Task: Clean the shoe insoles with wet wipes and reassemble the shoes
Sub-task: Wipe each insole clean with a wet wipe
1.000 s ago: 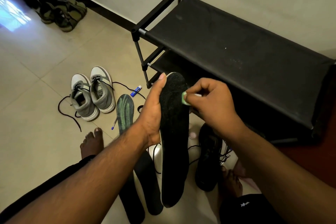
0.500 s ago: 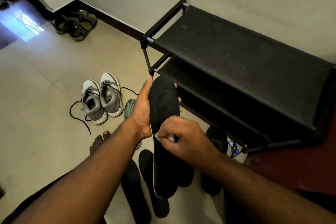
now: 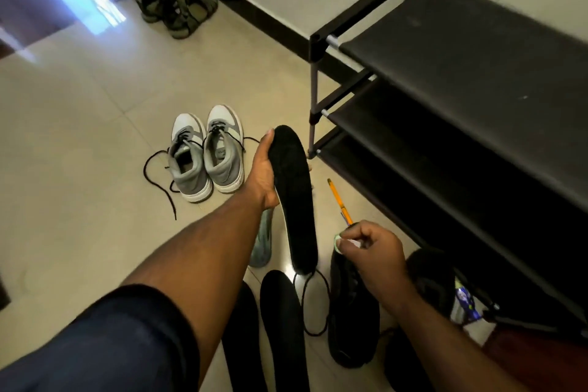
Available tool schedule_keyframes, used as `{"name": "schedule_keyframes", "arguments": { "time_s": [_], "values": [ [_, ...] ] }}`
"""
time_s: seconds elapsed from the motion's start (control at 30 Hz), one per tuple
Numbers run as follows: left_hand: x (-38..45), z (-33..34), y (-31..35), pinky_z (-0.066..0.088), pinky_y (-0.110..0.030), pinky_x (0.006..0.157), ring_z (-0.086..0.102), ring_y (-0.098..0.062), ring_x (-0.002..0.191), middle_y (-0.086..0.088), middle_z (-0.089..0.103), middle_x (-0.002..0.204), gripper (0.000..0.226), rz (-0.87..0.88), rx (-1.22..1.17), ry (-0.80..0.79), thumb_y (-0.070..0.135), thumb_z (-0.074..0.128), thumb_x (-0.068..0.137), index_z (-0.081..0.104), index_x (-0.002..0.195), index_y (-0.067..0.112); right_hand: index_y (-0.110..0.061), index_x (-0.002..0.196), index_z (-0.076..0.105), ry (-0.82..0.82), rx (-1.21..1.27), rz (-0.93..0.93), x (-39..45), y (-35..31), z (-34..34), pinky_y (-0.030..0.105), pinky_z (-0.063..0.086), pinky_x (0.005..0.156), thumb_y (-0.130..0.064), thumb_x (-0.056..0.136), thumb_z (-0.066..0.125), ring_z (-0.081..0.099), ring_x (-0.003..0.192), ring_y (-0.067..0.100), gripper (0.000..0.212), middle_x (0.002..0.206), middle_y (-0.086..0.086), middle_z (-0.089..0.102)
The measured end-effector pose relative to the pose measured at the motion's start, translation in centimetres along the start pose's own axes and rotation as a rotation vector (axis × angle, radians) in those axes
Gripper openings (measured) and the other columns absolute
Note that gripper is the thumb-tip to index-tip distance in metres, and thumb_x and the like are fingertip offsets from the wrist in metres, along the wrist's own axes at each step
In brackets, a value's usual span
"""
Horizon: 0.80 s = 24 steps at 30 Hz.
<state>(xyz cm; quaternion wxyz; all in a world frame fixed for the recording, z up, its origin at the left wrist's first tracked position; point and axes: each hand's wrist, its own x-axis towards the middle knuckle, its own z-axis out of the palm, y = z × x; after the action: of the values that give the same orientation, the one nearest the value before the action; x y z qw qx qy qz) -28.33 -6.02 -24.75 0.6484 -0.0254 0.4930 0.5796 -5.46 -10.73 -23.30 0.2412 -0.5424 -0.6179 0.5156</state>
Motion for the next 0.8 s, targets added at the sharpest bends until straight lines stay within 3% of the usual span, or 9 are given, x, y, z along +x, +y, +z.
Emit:
{"name": "schedule_keyframes", "arguments": {
  "time_s": [0.13, 0.27, 0.33, 0.4, 0.43, 0.5, 0.57, 0.63, 0.8],
  "values": [
    [6.2, -3.9, -3.6, 0.048, -0.049, 0.100, 0.065, -0.032, 0.093, -0.019, 0.067, 0.105, 0.075, -0.092, -0.043, 0.018, 0.071, 0.064, 0.076, 0.074, 0.111, 0.005, -0.016, 0.072, 0.069, -0.047, 0.026, 0.086, 1.7, 4.1, 3.4, 0.031, 0.053, 0.070, -0.004, 0.079, 0.075, 0.064, 0.071, 0.015, 0.015, 0.069, -0.003, 0.067],
    [10.0, -5.3, -6.7, 0.049, -0.043, 0.103, 0.068, -0.028, 0.103, -0.018, 0.070, 0.116, 0.058, -0.086, 0.055, 0.082, 0.055, 0.061, 0.090, 0.066, 0.124, 0.009, -0.023, 0.069, 0.070, -0.070, 0.060, 0.143, 1.9, 7.0, 5.0, 0.040, 0.054, 0.069, -0.007, 0.079, 0.076, 0.063, 0.073, 0.030, 0.020, 0.071, -0.003, 0.069],
    [11.1, -5.1, -7.4, 0.052, -0.035, 0.098, 0.068, -0.022, 0.102, -0.017, 0.069, 0.118, 0.039, 0.075, 0.341, 0.182, 0.033, 0.061, 0.097, 0.065, 0.124, 0.006, -0.023, 0.071, 0.071, -0.089, 0.068, 0.169, 1.8, 7.6, 5.2, 0.039, 0.055, 0.069, -0.008, 0.080, 0.076, 0.064, 0.074, 0.030, 0.018, 0.073, -0.001, 0.070],
    [11.6, -5.1, -7.2, 0.051, -0.020, 0.081, 0.063, -0.014, 0.084, -0.011, 0.070, 0.101, 0.032, 0.303, 0.644, 0.307, 0.021, 0.059, 0.098, 0.065, 0.125, 0.004, -0.018, 0.073, 0.071, -0.106, 0.078, 0.189, 1.3, 8.0, 5.2, 0.033, 0.055, 0.069, -0.006, 0.079, 0.076, 0.066, 0.073, 0.023, 0.015, 0.073, -0.002, 0.070],
    [11.5, -5.3, -6.6, 0.049, -0.018, 0.072, 0.059, -0.011, 0.076, -0.007, 0.069, 0.092, 0.030, 0.428, 0.770, 0.395, 0.022, 0.060, 0.098, 0.068, 0.122, 0.006, -0.017, 0.073, 0.071, -0.112, 0.081, 0.197, 1.0, 7.9, 5.1, 0.028, 0.054, 0.067, -0.005, 0.079, 0.076, 0.066, 0.070, 0.016, 0.015, 0.072, -0.004, 0.070],
    [11.0, -6.1, -5.3, 0.049, -0.025, 0.073, 0.060, -0.015, 0.078, -0.005, 0.068, 0.089, 0.026, 0.590, 0.911, 0.526, 0.024, 0.061, 0.095, 0.072, 0.115, 0.009, -0.014, 0.073, 0.071, -0.119, 0.096, 0.216, 0.4, 7.7, 5.1, 0.018, 0.050, 0.061, -0.002, 0.078, 0.076, 0.060, 0.060, 0.003, 0.014, 0.067, -0.006, 0.068],
    [10.9, -7.4, -4.5, 0.049, -0.033, 0.087, 0.061, -0.025, 0.098, -0.011, 0.067, 0.106, 0.033, 0.606, 1.082, 0.623, 0.024, 0.061, 0.093, 0.068, 0.122, 0.010, -0.014, 0.073, 0.071, -0.116, 0.117, 0.237, 0.1, 7.7, 5.1, 0.018, 0.049, 0.060, -0.001, 0.078, 0.076, 0.058, 0.059, 0.001, 0.015, 0.066, -0.004, 0.068],
    [10.7, -8.5, -4.7, 0.043, -0.040, 0.098, 0.052, -0.034, 0.119, -0.016, 0.056, 0.128, 0.050, 0.476, 1.332, 0.718, 0.028, 0.062, 0.091, 0.054, 0.138, 0.016, -0.016, 0.072, 0.071, -0.109, 0.142, 0.255, 0.0, 7.7, 5.2, 0.021, 0.050, 0.063, -0.001, 0.078, 0.076, 0.061, 0.062, 0.004, 0.017, 0.068, -0.003, 0.069],
    [10.0, -10.2, -7.3, 0.031, -0.050, 0.106, 0.033, -0.040, 0.134, -0.018, 0.025, 0.150, 0.104, 0.163, 1.493, 0.782, 0.045, 0.073, 0.075, 0.010, 0.155, 0.026, -0.019, 0.074, 0.071, -0.135, 0.119, 0.249, 0.3, 7.7, 5.9, 0.021, 0.051, 0.061, -0.006, 0.080, 0.076, 0.060, 0.060, 0.003, 0.014, 0.067, -0.006, 0.068]
  ]
}}
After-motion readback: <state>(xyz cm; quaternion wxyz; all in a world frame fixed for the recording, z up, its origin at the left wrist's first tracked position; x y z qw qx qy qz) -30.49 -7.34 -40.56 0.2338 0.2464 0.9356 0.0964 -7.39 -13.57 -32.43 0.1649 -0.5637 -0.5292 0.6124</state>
